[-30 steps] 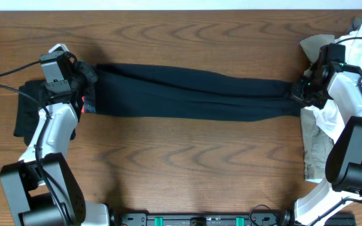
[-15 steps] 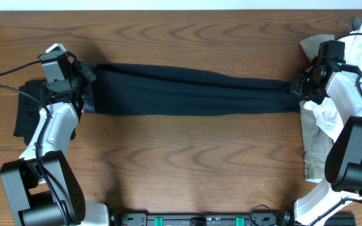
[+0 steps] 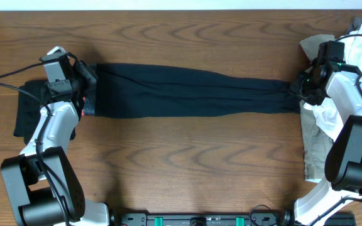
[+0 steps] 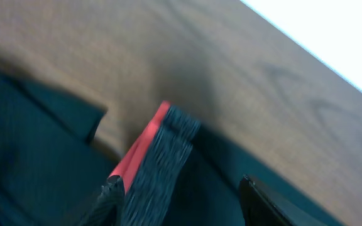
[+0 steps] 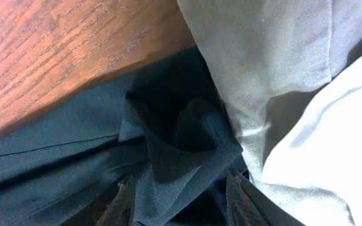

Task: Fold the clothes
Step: 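Release the ends and move both grippers inward onto the folded pants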

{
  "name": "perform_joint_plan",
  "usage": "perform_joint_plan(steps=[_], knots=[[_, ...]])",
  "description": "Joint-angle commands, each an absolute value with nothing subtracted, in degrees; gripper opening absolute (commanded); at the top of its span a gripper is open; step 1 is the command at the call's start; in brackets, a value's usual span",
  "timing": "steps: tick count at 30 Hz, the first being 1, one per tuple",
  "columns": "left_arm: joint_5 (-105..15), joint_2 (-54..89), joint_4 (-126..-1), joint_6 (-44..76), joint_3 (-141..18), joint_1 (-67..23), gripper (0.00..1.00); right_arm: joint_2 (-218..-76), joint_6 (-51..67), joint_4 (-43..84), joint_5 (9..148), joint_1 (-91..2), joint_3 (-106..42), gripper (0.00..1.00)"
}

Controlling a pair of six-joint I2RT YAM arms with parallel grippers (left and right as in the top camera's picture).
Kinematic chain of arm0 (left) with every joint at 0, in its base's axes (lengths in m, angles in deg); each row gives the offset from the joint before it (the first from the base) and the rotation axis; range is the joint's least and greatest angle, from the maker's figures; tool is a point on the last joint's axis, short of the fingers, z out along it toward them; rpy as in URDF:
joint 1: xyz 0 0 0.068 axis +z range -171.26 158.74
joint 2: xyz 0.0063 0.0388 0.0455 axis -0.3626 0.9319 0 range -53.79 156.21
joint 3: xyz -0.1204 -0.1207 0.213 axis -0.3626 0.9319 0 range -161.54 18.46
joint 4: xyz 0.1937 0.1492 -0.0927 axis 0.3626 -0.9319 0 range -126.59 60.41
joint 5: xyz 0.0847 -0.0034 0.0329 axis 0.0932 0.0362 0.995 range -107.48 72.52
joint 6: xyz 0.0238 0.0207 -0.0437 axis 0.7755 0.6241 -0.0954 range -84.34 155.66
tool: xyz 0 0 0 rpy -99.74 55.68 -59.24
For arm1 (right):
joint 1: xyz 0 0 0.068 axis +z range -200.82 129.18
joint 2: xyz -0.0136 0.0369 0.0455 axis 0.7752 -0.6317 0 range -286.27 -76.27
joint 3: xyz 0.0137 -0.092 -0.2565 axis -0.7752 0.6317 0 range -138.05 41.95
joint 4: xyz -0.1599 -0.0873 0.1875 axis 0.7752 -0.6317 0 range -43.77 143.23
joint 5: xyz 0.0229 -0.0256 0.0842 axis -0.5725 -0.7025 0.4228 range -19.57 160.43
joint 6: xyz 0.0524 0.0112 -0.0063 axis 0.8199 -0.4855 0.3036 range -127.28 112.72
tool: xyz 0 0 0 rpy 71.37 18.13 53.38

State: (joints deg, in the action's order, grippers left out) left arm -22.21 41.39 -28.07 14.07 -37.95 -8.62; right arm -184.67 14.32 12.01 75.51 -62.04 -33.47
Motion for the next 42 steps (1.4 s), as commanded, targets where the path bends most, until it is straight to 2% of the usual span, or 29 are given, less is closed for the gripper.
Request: perform_joint_plan(steps=[1, 8, 13, 18, 21, 25, 27, 34, 42], knots=[[-24.5, 42.1, -29.7, 14.7, -39.6, -8.5, 0.58, -185.4, 12.4, 11.9, 76.1, -61.6, -34.3, 0.45], [-32.5, 42.1, -35.7, 14.7, -39.6, -8.5, 0.40, -185.3, 1.8, 12.2, 83.2, -60.6, -34.6, 0.44], [-32.5, 42.1, -40.2, 14.7, -39.6, -8.5, 0.39, -184.8, -8.2, 10.8, 87.5, -58.4, -35.7, 0.42], [-32.5, 42.2, -41.6, 15.5, -39.3, -8.6, 0.38, -184.7, -20.1, 7.9, 89.5, -53.4, -37.9, 0.32], [-32.4, 43.0, -41.6, 15.6, -38.8, -9.2, 0.37, -184.7, -26.2, 7.6, 88.7, -48.8, -38.0, 0.33], [-32.1, 45.2, -41.6, 16.8, -38.8, -10.0, 0.37, -184.7, -28.4, 9.0, 84.9, -42.6, -38.0, 0.44], [-31.8, 45.8, -41.3, 16.8, -38.8, -10.1, 0.37, -184.7, -28.4, 10.2, 82.1, -39.9, -38.0, 0.47], [-31.8, 45.9, -38.5, 16.8, -38.8, -10.1, 0.37, -185.2, -29.4, 16.3, 74.7, -34.5, -38.0, 0.45], [-31.8, 45.9, -41.8, 16.8, -38.8, -10.1, 0.38, -187.4, -42.8, 14.0, 77.7, -34.2, -37.9, 0.42]])
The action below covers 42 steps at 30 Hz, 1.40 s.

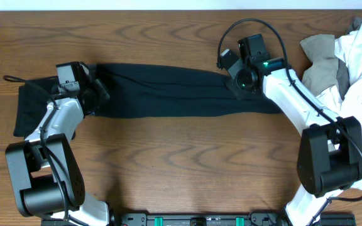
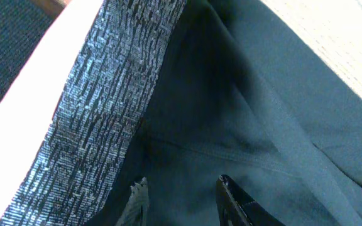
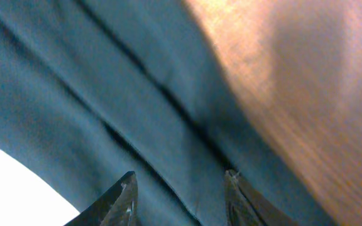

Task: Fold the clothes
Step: 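Release the ends and move both grippers inward onto the folded pants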

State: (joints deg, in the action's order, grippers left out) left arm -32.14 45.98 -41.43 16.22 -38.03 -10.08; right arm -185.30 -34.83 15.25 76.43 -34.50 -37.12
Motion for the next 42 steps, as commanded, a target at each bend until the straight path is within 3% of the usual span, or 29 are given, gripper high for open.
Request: perform_joint_plan(steps=[1, 8, 13, 16, 26, 30, 33, 35, 37, 42], knots=[[-31.8, 45.9, -42.0, 16.8, -38.8, -10.1, 0.38, -187.9, -44.2, 13.5, 78.1, -34.2, -37.9, 0.41], [-31.8, 45.9, -42.9, 16.8, -38.8, -10.1, 0.38, -191.9, -46.8, 13.9, 75.9, -34.2, -37.9, 0.35], [-31.8, 45.9, -43.1, 16.8, -38.8, -10.1, 0.38, -193.7, -46.5, 15.3, 71.8, -34.2, -37.9, 0.15], [-31.8, 45.9, -43.3, 16.8, -38.8, -10.1, 0.38, -193.7, -44.5, 16.3, 70.1, -34.3, -37.9, 0.07], [-31.8, 45.9, -43.7, 16.8, -38.8, -10.1, 0.38, -193.6, -36.4, 20.7, 65.2, -34.4, -37.9, 0.01], [-31.8, 45.9, -43.7, 16.8, -38.8, -10.1, 0.38, -193.5, -36.8, 18.2, 66.0, -33.9, -37.9, 0.16], [-31.8, 45.9, -43.7, 16.8, -38.8, -10.1, 0.38, -193.5, -38.6, 15.9, 66.0, -33.7, -37.9, 0.18], [-31.8, 45.9, -43.7, 16.8, -38.8, -10.1, 0.38, -193.5, -40.2, 14.7, 65.9, -33.8, -37.9, 0.37], [-31.8, 45.9, -43.7, 16.8, -38.8, -10.1, 0.38, -193.5, -42.0, 13.8, 65.8, -33.8, -37.9, 0.47], [-31.8, 45.9, -43.7, 16.8, -38.8, -10.1, 0.38, -193.5, -44.1, 13.3, 64.6, -33.9, -37.9, 0.44]])
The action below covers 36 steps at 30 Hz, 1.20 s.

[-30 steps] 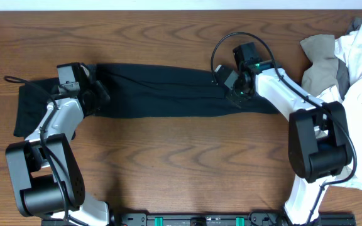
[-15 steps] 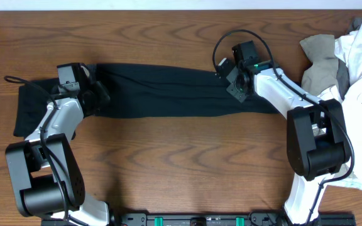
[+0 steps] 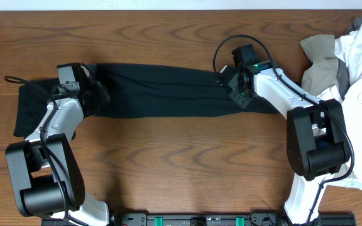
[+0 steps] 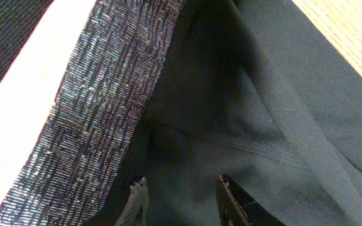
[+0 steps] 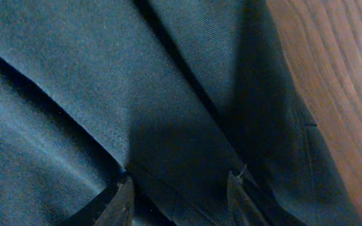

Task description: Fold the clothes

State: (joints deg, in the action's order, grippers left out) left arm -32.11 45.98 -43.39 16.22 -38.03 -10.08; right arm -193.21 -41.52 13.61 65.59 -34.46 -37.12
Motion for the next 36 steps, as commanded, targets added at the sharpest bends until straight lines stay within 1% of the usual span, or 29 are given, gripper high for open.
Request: perform_joint_plan(steps=[1, 3, 4, 5, 7, 9, 10, 17, 23, 24, 25, 27, 28, 30, 31, 32, 34, 36], knots=[[-31.8, 45.9, -43.7, 16.8, -38.8, -10.1, 0.38, -193.5, -44.7, 13.2, 64.6, -33.9, -37.9, 0.42], [-31.8, 45.9, -43.7, 16.8, -38.8, -10.1, 0.38, -193.5, -45.0, 13.2, 64.6, -33.9, -37.9, 0.37], [-31.8, 45.9, -43.7, 16.8, -38.8, -10.1, 0.38, -193.5, -45.2, 13.2, 64.6, -33.9, -37.9, 0.33], [-31.8, 45.9, -43.7, 16.8, -38.8, -10.1, 0.38, -193.5, -45.3, 13.2, 64.6, -33.9, -37.9, 0.26], [-31.8, 45.9, -43.7, 16.8, -38.8, -10.1, 0.38, -193.5, -45.3, 13.3, 64.4, -33.9, -37.9, 0.15], [-31.8, 45.9, -43.7, 16.8, -38.8, -10.1, 0.38, -193.5, -45.3, 13.5, 64.4, -33.9, -37.9, 0.05], [-31.8, 45.9, -43.7, 16.8, -38.8, -10.1, 0.38, -193.5, -45.3, 13.6, 64.3, -33.9, -37.9, 0.02], [-31.8, 45.9, -43.7, 16.8, -38.8, -10.1, 0.38, -193.2, -39.6, 18.1, 60.5, -34.0, -37.9, 0.01], [-31.8, 45.9, -43.7, 16.8, -38.8, -10.1, 0.38, -192.7, -30.9, 27.9, 57.0, -35.4, -37.9, 0.01], [-31.8, 45.9, -43.7, 16.8, -38.8, -10.1, 0.38, -192.7, -30.1, 29.1, 56.9, -35.6, -37.9, 0.02], [-31.8, 45.9, -43.7, 16.8, -38.8, -10.1, 0.38, -192.8, -29.4, 30.2, 56.9, -35.9, -37.9, 0.08], [-31.8, 45.9, -43.7, 16.8, -38.8, -10.1, 0.38, -192.8, -26.7, 32.3, 56.9, -36.6, -37.9, 0.12], [-31.8, 45.9, -43.8, 16.8, -38.8, -10.1, 0.38, -192.8, -24.9, 32.9, 56.8, -37.0, -37.9, 0.15], [-31.8, 45.9, -44.0, 16.8, -38.8, -10.1, 0.38, -192.8, -21.7, 33.1, 56.8, -37.7, -37.9, 0.19], [-31.8, 45.9, -44.2, 16.8, -38.8, -10.1, 0.38, -192.8, -20.7, 32.7, 56.9, -38.0, -37.9, 0.25], [-31.8, 45.9, -44.4, 16.8, -38.8, -10.1, 0.38, -192.8, -19.9, 31.9, 56.9, -38.2, -37.9, 0.27], [-31.8, 45.9, -44.6, 16.8, -38.8, -10.1, 0.38, -192.7, -19.7, 30.0, 56.9, -38.5, -37.9, 0.27], [-31.8, 45.9, -44.6, 16.8, -38.8, -10.1, 0.38, -192.6, -19.7, 27.8, 56.6, -38.5, -37.9, 0.24]])
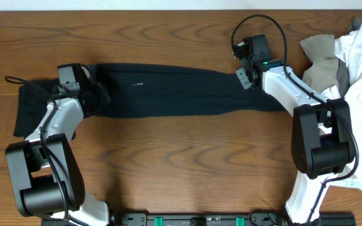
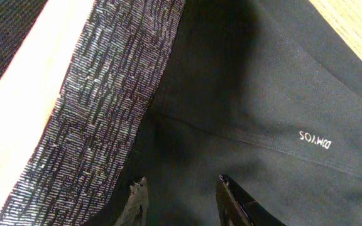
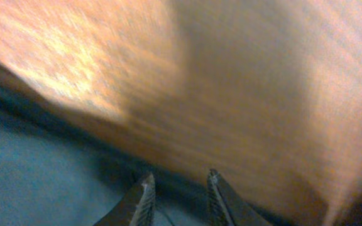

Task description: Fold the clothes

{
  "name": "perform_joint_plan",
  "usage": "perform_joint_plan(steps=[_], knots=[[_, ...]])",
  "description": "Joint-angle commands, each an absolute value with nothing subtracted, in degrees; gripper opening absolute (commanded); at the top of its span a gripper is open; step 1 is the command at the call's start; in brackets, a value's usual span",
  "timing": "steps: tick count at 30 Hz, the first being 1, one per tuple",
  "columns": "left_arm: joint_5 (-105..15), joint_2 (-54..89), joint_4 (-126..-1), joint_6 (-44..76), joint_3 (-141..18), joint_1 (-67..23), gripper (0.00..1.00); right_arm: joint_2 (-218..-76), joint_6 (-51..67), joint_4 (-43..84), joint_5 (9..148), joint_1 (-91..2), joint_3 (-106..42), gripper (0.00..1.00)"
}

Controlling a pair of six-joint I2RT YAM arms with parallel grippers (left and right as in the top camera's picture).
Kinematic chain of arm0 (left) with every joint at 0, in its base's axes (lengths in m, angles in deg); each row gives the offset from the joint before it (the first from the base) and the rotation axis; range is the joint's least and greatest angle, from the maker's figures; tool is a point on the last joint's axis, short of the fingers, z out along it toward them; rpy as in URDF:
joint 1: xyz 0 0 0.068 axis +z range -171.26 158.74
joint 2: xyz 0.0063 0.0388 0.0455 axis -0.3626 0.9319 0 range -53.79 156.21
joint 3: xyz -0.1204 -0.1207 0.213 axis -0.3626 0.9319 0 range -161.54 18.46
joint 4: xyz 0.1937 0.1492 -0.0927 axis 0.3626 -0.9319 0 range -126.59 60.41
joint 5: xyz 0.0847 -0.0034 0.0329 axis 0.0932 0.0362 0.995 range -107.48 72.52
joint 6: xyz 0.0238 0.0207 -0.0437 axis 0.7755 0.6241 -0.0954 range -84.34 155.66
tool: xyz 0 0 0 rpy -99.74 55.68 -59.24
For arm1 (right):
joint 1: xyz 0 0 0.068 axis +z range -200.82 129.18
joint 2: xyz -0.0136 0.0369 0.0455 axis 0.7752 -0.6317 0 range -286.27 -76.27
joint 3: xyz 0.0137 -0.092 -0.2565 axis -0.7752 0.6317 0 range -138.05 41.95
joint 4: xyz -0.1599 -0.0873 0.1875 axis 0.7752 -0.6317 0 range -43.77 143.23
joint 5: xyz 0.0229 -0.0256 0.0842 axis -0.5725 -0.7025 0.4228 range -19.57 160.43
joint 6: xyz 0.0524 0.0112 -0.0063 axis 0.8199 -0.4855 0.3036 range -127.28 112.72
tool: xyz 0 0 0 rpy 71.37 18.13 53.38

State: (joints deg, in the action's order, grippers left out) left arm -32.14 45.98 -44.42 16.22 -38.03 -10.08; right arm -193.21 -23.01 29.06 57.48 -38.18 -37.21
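A long black garment [image 1: 187, 91] lies stretched left to right across the wooden table [image 1: 181, 163]. Its grey knit waistband [image 2: 99, 107] with a pale stripe is at the left end, and a small white logo [image 2: 313, 139] shows on the cloth. My left gripper [image 1: 97, 95] sits low over the waistband end, its fingers [image 2: 137, 199] apart on dark cloth, gripping nothing. My right gripper [image 1: 246, 74] is at the garment's far edge towards the right. In the blurred right wrist view its fingers [image 3: 144, 196] stand a little apart over that edge and bare wood.
A heap of white and beige clothes [image 1: 351, 50] fills the right end of the table. Another dark cloth [image 1: 27, 107] lies at the left end, behind the left arm. Bare wood runs along the front of the table.
My right gripper has moved from on top of the garment to its far edge, and its fingers stand closer together. A white logo now shows near the waistband. The left gripper has stayed put.
First the garment was drawn long, my right gripper at its right tip by the clothes heap and my left at the waistband. Then the right gripper was open over the garment's middle-right, still there later. Now it is at the far edge.
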Motion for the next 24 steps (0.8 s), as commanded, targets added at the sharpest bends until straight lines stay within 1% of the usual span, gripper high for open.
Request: perform_joint_plan(steps=[1, 6, 8, 9, 11, 12, 17, 24], knots=[[-31.8, 45.9, -44.6, 16.8, -38.8, -10.1, 0.38, -192.4, -19.5, 26.9, 56.7, -38.5, -37.9, 0.24], [-31.8, 45.9, -44.5, 16.8, -38.8, -10.1, 0.38, -189.5, -15.2, 21.9, 60.5, -38.2, -37.9, 0.25], [-31.8, 45.9, -44.6, 16.8, -38.8, -10.1, 0.38, -188.7, -11.2, 19.4, 59.2, -38.4, -37.9, 0.23], [-31.8, 45.9, -44.7, 16.8, -38.8, -10.1, 0.38, -188.4, -7.5, 17.9, 57.1, -38.9, -37.9, 0.20], [-31.8, 45.9, -45.1, 16.8, -38.8, -10.1, 0.38, -188.3, 0.0, 15.2, 54.6, -40.5, -37.9, 0.23], [-31.8, 45.9, -45.6, 16.8, -38.8, -10.1, 0.38, -188.4, 2.6, 14.0, 55.6, -41.9, -37.9, 0.27], [-31.8, 45.9, -47.2, 16.8, -38.8, -10.1, 0.38, -188.4, 3.2, 11.6, 63.9, -48.1, -37.9, 0.33], [-31.8, 45.9, -48.7, 16.8, -38.8, -10.1, 0.38, -188.8, 2.2, 8.5, 70.9, -56.2, -37.9, 0.31]])
